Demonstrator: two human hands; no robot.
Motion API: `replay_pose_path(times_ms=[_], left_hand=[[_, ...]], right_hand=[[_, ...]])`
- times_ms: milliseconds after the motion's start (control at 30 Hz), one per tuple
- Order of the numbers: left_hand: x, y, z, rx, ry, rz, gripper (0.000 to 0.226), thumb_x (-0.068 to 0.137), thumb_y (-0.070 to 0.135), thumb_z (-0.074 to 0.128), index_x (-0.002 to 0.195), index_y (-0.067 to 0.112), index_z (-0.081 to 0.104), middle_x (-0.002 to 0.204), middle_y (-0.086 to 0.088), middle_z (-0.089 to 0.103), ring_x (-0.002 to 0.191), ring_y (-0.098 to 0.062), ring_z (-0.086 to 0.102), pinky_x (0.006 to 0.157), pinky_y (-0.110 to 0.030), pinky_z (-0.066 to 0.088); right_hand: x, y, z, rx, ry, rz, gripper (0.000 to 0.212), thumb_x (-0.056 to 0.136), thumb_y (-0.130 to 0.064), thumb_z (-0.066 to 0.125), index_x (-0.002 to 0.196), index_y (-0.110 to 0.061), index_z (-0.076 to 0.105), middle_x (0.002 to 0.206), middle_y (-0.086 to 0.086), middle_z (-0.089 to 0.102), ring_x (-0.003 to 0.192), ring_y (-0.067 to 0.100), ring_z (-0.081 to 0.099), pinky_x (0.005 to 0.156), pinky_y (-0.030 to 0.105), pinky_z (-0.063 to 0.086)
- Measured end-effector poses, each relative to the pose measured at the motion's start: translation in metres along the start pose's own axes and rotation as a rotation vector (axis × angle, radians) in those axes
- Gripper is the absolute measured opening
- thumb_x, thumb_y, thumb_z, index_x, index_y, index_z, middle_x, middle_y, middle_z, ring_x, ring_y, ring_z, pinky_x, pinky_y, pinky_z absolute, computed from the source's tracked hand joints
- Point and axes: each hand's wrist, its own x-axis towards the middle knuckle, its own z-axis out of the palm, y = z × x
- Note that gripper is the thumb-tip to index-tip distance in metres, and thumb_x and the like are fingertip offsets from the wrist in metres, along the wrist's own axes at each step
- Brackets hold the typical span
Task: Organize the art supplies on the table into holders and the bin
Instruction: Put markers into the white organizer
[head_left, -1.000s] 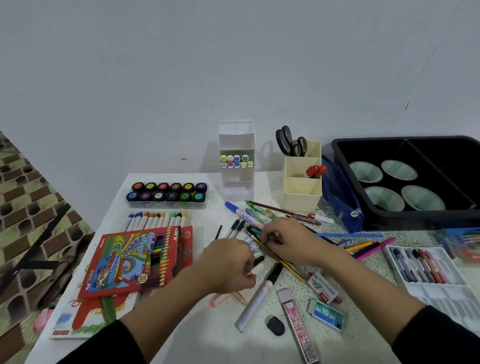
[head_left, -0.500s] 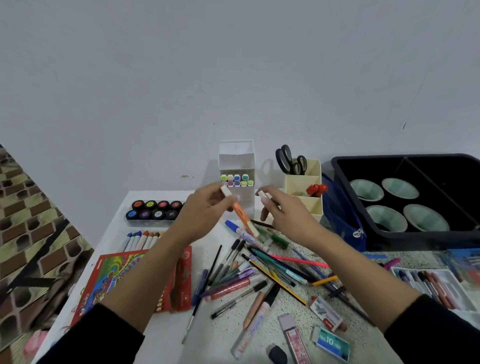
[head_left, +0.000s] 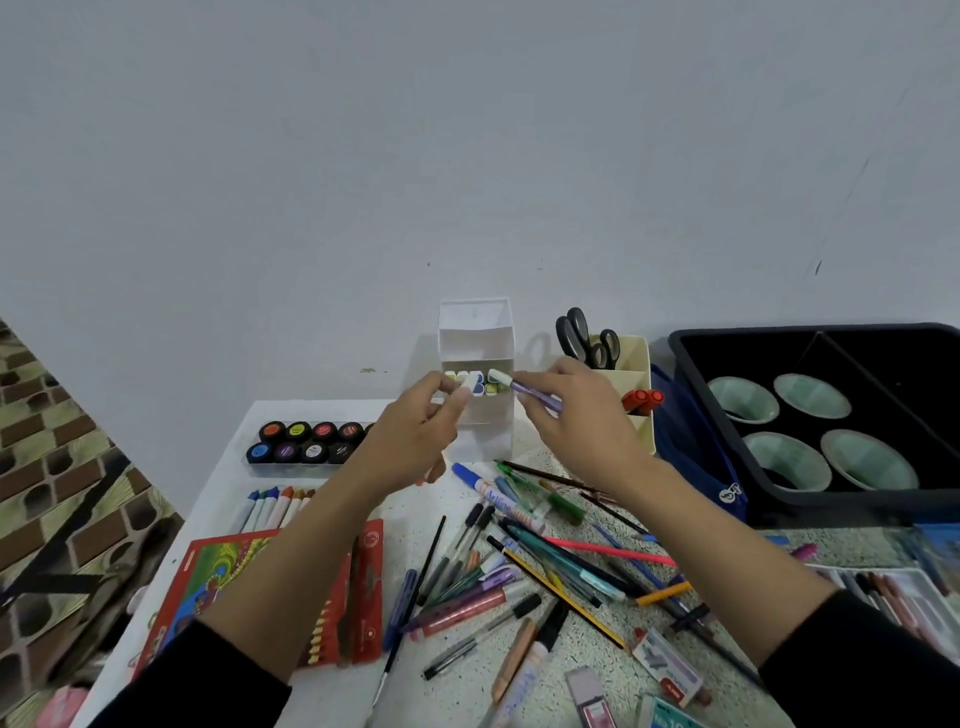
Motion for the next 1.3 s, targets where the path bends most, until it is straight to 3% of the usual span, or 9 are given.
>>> replay_pose_path(times_ms=[100,267,433,533,633,733,933,1133,1300], left_hand=[[0.004,-0.009,-0.003,0.090,-0.032,-0.019,0.026,0.103,0.041,0.047,0.104,0.020,0.063,0.062,0.002,0.043,0.041,-0.013,0.036,0.046,-0.025,0.034],[0.007,-0.010,-0.005,0.241,-0.037,0.044,0.033,0.103,0.043,0.048,0.124,0.028,0.068,0.076,0.004,0.056,0.062,-0.009,0.046,0.063,-0.026,0.040],[0.010,-0.010,-0.005,0.265,0.101,0.123,0.031,0.095,0.047,0.061,0.117,0.030,0.074,0.093,0.015,0.071,0.080,0.002,0.062,0.064,-0.011,0.039],[0.010,-0.007,-0.004,0.232,0.209,0.194,0.018,0.090,0.046,0.069,0.103,0.035,0.076,0.082,0.013,0.070,0.076,0.003,0.061,0.059,-0.006,0.041],[0.009,-0.003,-0.005,0.276,0.263,0.251,0.007,0.090,0.038,0.072,0.095,0.034,0.074,0.072,0.011,0.065,0.066,-0.001,0.059,0.053,-0.008,0.038],[0.009,-0.001,-0.006,0.311,0.293,0.282,0.003,0.090,0.032,0.071,0.093,0.032,0.072,0.069,0.011,0.063,0.059,-0.004,0.057,0.052,-0.009,0.035],[0.009,-0.003,-0.006,0.346,0.317,0.299,0.005,0.091,0.031,0.071,0.090,0.036,0.070,0.071,0.012,0.064,0.058,-0.007,0.058,0.053,-0.015,0.039],[0.007,-0.002,-0.011,0.388,0.362,0.337,0.003,0.089,0.034,0.072,0.092,0.033,0.071,0.073,0.016,0.064,0.059,-0.003,0.058,0.055,-0.013,0.038],[0.006,-0.001,-0.015,0.376,0.387,0.361,0.008,0.086,0.038,0.076,0.090,0.035,0.069,0.076,0.017,0.065,0.066,-0.001,0.060,0.056,-0.010,0.040]], right_hand=[[-0.001,-0.001,0.001,0.044,0.047,0.036,0.032,0.097,-0.019,0.058,0.126,-0.024,0.070,0.092,-0.002,0.051,0.078,0.013,0.052,0.067,0.031,0.046],[-0.001,-0.006,0.000,-0.009,0.079,-0.002,0.031,0.090,-0.013,0.062,0.118,-0.018,0.074,0.093,-0.003,0.053,0.076,0.012,0.052,0.064,0.019,0.039],[-0.002,-0.011,-0.007,0.035,0.157,0.008,0.011,0.090,-0.017,0.064,0.089,-0.013,0.075,0.082,-0.002,0.066,0.074,0.010,0.058,0.068,0.022,0.049],[0.000,-0.013,-0.009,0.145,0.175,0.061,0.010,0.089,-0.014,0.067,0.083,-0.011,0.074,0.082,-0.003,0.069,0.072,0.013,0.063,0.067,0.014,0.049],[0.003,-0.018,-0.011,0.312,0.144,0.182,0.008,0.089,-0.013,0.069,0.082,-0.016,0.072,0.097,-0.003,0.066,0.060,0.019,0.066,0.056,0.033,0.056],[0.006,-0.018,-0.013,0.406,0.098,0.229,0.007,0.090,-0.011,0.069,0.084,-0.013,0.072,0.101,0.002,0.064,0.052,0.022,0.068,0.048,0.034,0.058],[0.004,-0.017,-0.010,0.283,0.023,0.073,0.023,0.079,-0.013,0.076,0.102,-0.013,0.075,0.099,-0.005,0.066,0.089,0.011,0.065,0.079,0.034,0.059],[0.008,-0.014,-0.007,0.113,0.191,-0.138,0.010,0.090,-0.019,0.073,0.094,-0.010,0.072,0.076,-0.003,0.063,0.065,0.010,0.056,0.061,0.026,0.048],[0.013,-0.010,-0.004,0.235,0.219,-0.107,0.015,0.088,-0.019,0.077,0.098,-0.013,0.068,0.081,-0.006,0.065,0.070,0.009,0.058,0.064,0.019,0.048]])
